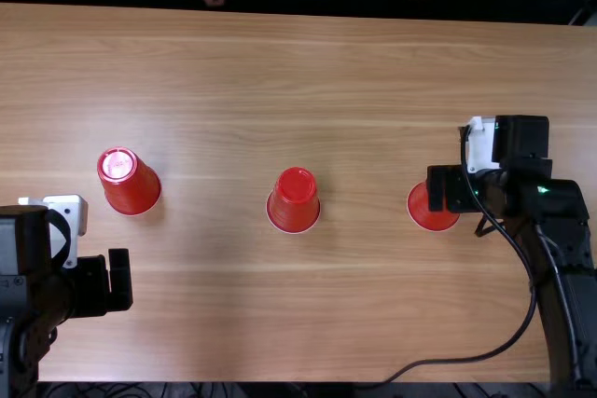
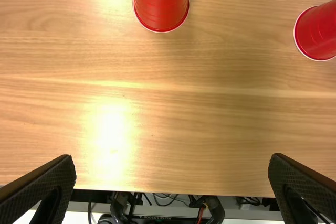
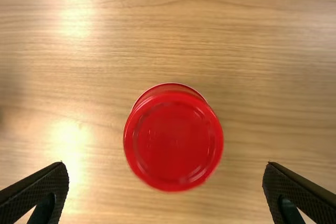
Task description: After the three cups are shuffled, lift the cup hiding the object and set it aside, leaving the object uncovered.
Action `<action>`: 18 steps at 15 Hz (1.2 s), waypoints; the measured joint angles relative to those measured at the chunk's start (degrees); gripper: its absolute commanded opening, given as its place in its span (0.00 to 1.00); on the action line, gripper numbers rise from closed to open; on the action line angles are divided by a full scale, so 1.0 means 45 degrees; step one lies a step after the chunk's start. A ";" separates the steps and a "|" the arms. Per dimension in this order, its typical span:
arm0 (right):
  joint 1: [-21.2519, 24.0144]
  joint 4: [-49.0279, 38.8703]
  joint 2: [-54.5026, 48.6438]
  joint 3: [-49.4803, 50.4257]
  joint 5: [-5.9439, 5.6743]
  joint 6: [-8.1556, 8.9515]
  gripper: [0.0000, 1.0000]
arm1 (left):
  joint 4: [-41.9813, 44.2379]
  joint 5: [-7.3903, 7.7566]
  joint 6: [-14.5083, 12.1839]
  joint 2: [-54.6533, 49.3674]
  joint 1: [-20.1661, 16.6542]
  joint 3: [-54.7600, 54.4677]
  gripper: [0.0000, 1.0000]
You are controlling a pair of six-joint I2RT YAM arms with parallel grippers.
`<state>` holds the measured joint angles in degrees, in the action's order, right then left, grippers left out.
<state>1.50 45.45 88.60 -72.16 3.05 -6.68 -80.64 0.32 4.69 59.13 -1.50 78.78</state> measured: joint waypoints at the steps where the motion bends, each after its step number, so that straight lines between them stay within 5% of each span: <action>1: 0.0000 -0.0034 0.0277 0.0000 -0.0005 -0.0005 1.00 | -0.0005 -0.0005 0.0000 0.0000 0.0000 0.0000 1.00; 8: 0.0005 -0.0049 0.1972 0.0000 0.0034 0.0000 0.94 | -0.0005 0.0024 0.0000 0.0000 0.0180 0.0000 1.00; 13: 0.0000 -0.0058 0.2181 0.0000 0.0039 -0.0010 0.18 | -0.0010 0.0024 0.0005 0.0000 0.0180 0.0005 1.00; 16: 0.0000 -0.0053 0.2181 0.0000 0.0044 -0.0005 0.00 | 0.0019 0.0024 0.0000 0.0000 0.0180 0.0000 1.00; 18: 0.0000 -0.0053 0.2181 0.0000 0.0078 -0.0005 0.00 | 0.0121 0.0024 0.0005 0.0005 0.0185 0.0000 1.00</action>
<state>1.50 45.21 98.41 -72.16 3.40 -6.70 -80.09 0.43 4.71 59.16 -0.67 78.78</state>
